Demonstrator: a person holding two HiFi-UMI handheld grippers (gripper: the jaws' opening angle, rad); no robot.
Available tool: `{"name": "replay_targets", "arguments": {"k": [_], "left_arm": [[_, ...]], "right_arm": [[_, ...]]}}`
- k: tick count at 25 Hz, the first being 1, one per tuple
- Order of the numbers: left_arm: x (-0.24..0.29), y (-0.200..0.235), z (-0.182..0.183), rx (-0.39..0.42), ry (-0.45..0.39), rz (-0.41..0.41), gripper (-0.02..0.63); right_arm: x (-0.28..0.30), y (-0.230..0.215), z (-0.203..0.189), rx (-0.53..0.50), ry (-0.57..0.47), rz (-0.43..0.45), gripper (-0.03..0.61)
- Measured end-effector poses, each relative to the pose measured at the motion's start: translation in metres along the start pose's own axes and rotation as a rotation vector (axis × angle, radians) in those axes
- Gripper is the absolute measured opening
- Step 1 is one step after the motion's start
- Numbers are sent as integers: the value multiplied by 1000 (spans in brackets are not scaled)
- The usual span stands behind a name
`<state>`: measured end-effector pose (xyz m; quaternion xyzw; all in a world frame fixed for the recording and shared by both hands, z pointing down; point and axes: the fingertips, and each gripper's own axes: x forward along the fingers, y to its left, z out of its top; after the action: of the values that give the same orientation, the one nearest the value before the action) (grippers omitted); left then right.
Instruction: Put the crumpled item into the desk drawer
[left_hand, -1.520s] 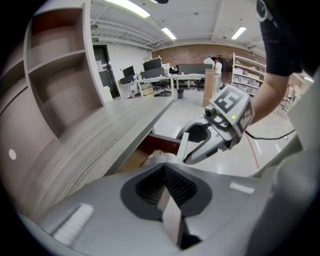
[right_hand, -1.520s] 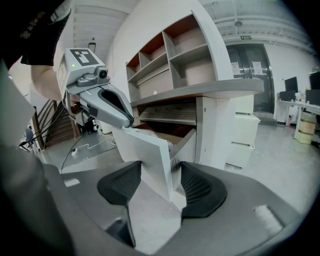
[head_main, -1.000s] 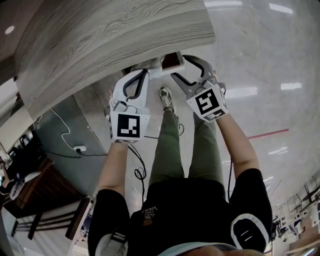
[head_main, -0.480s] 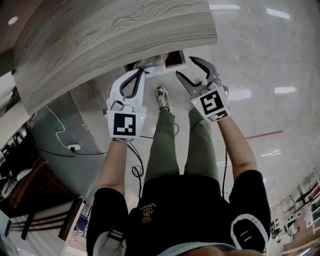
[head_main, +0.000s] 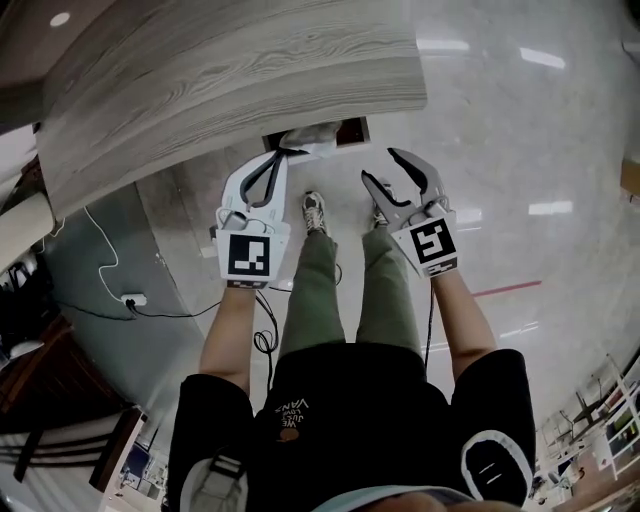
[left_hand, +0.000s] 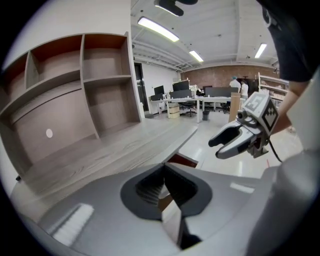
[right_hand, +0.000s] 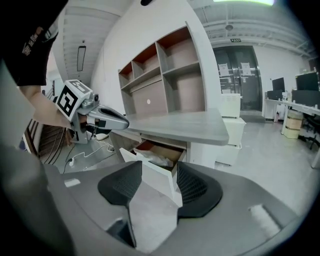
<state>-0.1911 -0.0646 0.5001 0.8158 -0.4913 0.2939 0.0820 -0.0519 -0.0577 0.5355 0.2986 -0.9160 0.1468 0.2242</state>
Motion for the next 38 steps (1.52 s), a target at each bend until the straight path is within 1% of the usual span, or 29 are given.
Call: {"name": "replay_targets", "arguments": {"k": [6,8,10,13,17,21,27,32,35,38], "left_arm": [[-29,11,8,-58,-19,49,54],[-39,14,13,-74,-35,66,54],[-50,17,20,-94,-59,79,54],[-66,18,33,-121,-86,85,54],[-84,20,49,-151,-115,83,54],[-102,19,63,-147,-149,88,54],[-119,21,85,-189,-204,101,52],[-135,19,89,-194,-245,95,52],[-146,20,103,-213,-270,97,52],[-153,24,112,-194,-293,108,52]], "right_arm": [[-23,19,37,-19,-40,-18,215],[-30,23,49,-29,-66,-33,141],[-37,27,62,-41,-95,-46,116],[-49,35,83,-47,-126,-60,39],[-63,41,108,-51,-167,-72,5],[-80,41,130,-46,-206,-93,5],[-96,40,167,-87,-240,-113,5],[-112,50,183,-88,-259,-122,5],[-118,55,192,-94,-273,-124,5],[-122,58,197,-90,-297,-135,4]]}}
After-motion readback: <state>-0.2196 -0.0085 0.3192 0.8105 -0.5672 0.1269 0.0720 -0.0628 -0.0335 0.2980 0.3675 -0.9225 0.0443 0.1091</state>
